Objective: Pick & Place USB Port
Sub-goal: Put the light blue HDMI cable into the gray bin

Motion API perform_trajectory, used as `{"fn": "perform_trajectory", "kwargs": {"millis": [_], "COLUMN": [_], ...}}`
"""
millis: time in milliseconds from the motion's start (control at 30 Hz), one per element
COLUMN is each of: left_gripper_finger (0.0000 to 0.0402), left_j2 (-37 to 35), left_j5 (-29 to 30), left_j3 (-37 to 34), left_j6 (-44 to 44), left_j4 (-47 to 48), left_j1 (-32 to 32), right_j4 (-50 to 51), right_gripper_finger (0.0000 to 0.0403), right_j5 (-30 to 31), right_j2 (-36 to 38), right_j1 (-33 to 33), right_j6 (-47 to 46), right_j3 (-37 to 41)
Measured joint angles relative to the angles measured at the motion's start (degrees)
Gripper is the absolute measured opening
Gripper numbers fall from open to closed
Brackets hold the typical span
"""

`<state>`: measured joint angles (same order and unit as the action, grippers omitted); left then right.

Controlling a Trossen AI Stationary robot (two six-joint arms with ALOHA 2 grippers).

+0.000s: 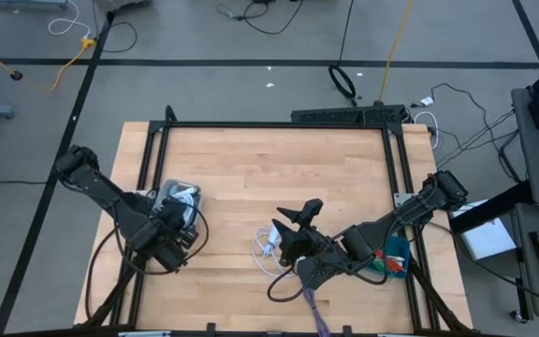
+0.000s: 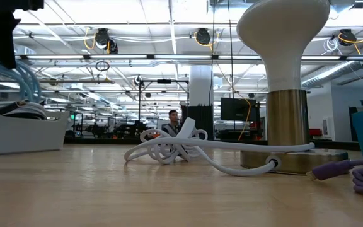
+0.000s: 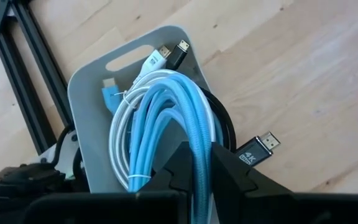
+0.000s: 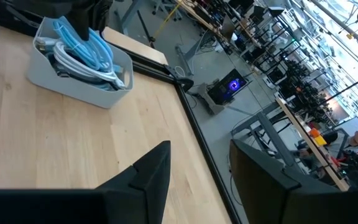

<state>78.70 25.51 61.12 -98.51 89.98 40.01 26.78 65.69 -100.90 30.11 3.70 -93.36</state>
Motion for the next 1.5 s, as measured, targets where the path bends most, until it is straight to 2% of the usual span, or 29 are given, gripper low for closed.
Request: {"fn": "perform_trajectory", "kwargs": {"millis": [167,633,867,1000,1133,1267,1500], "left_gripper_finger": [0.0031,0.0031,0.0031,0.0031,0.0031,0.0033,0.0131], "left_j2": [0.02,0.04,0.04,0.04,0.04,0.03,0.04], "left_j5": [0.93,12.12,16.10,15.87,13.18,12.31,11.58], "left_j3": [0.00,0.00,0.00,0.00,-0.21,-3.55,-15.03], "left_j6": [4.92,23.62,29.03,29.48,30.94,30.83,30.47], "left_j4": [-0.05,0.00,0.12,0.06,-0.05,-0.67,-10.56], "left_j1": [-4.21,-20.60,-25.62,-27.52,-29.30,-30.49,-30.66], "right_j4": [-0.02,0.02,0.11,0.02,0.00,0.00,-0.50], "right_gripper_finger": [0.0155,0.0155,0.0155,0.0155,0.0155,0.0155,0.0155], "right_j5": [0.00,0.00,-0.02,0.00,0.00,0.00,0.00], "right_j2": [0.00,0.00,-0.02,-0.02,-0.02,-0.02,-0.02], "right_j1": [0.00,0.00,0.00,0.00,0.00,0.18,0.76], "right_j6": [-0.02,-0.02,-0.02,-0.03,-0.04,-0.02,0.04], "right_j3": [0.00,0.00,1.18,1.42,1.44,1.44,1.44]}}
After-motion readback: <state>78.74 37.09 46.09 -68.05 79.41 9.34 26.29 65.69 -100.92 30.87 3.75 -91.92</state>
